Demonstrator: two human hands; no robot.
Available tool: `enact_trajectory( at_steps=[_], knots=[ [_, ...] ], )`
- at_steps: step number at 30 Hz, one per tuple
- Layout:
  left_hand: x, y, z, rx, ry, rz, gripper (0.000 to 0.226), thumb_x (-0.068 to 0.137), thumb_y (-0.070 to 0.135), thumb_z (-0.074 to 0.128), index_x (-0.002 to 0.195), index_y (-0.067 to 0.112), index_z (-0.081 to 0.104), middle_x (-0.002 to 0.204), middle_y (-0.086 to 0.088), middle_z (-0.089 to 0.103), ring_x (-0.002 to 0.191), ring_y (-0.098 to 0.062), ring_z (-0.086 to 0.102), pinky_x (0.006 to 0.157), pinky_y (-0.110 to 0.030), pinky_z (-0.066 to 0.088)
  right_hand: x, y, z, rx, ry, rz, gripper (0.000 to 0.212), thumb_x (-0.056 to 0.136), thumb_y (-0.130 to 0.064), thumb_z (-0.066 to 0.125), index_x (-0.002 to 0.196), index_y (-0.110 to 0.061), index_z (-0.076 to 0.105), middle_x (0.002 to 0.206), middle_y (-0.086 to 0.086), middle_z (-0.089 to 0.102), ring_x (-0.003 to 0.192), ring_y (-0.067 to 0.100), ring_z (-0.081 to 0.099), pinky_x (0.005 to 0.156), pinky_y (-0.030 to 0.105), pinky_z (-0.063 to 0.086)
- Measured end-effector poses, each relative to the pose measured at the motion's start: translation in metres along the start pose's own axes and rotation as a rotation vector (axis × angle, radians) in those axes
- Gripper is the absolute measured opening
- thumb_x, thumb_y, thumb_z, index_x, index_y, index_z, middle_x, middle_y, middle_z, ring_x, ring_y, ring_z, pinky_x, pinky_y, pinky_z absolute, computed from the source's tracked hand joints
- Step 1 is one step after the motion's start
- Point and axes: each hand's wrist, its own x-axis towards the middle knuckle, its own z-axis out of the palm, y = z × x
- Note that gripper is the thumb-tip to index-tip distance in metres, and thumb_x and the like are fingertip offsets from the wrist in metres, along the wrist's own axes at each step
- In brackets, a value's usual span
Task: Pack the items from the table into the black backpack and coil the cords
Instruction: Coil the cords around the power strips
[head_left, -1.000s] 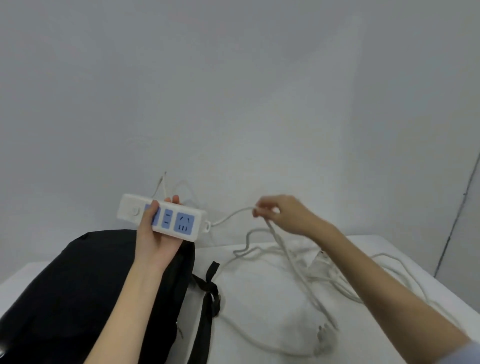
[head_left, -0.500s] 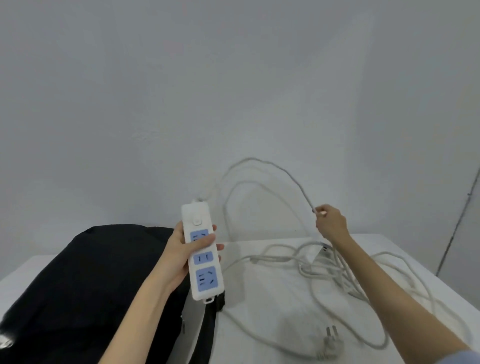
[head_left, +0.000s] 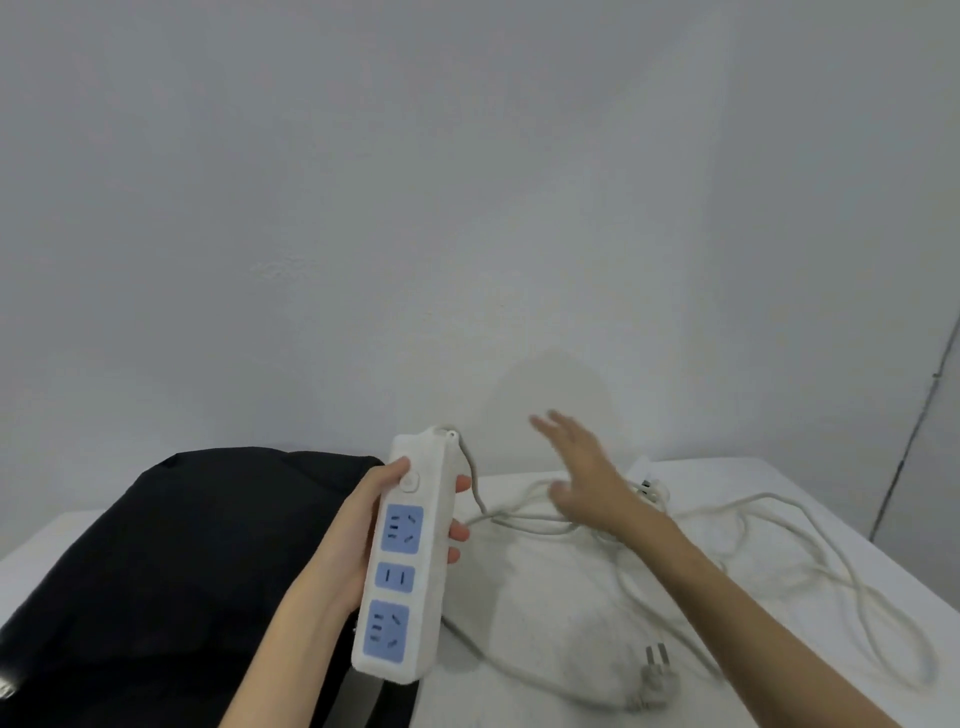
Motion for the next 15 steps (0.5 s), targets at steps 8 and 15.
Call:
enact_trajectory(
  at_steps=[8,15],
  knots=[
    [-0.001,0.011,0.008,-0.417,-0.053,0.36,0.036,0.076,0.035,0.056,0.095,0.009,0.072,0.087,-0.005,0.064,0.059,-0.019,0.061,0.054,-0.026,0.052,-0.024,-0.029,0.097,0.344,-0.282,0.02,0.034,0.098,-0.031,0.044,0.118,-0.006,0.057,0.127,0.015,0.056,0.122,0.025,0.048,0.103,0.032,0.035],
    [0.006,0.016,-0.016,-0.438,0.01,0.406,0.039,0.09,0.034,0.045,0.105,0.012,0.073,0.096,-0.002,0.07,0.08,-0.015,0.068,0.07,-0.028,0.057,-0.046,-0.016,0.103,0.531,0.233,-0.011,0.015,0.095,-0.028,0.051,0.083,-0.021,0.046,0.057,-0.006,0.048,0.051,0.009,0.045,0.053,0.029,0.04]
  ],
)
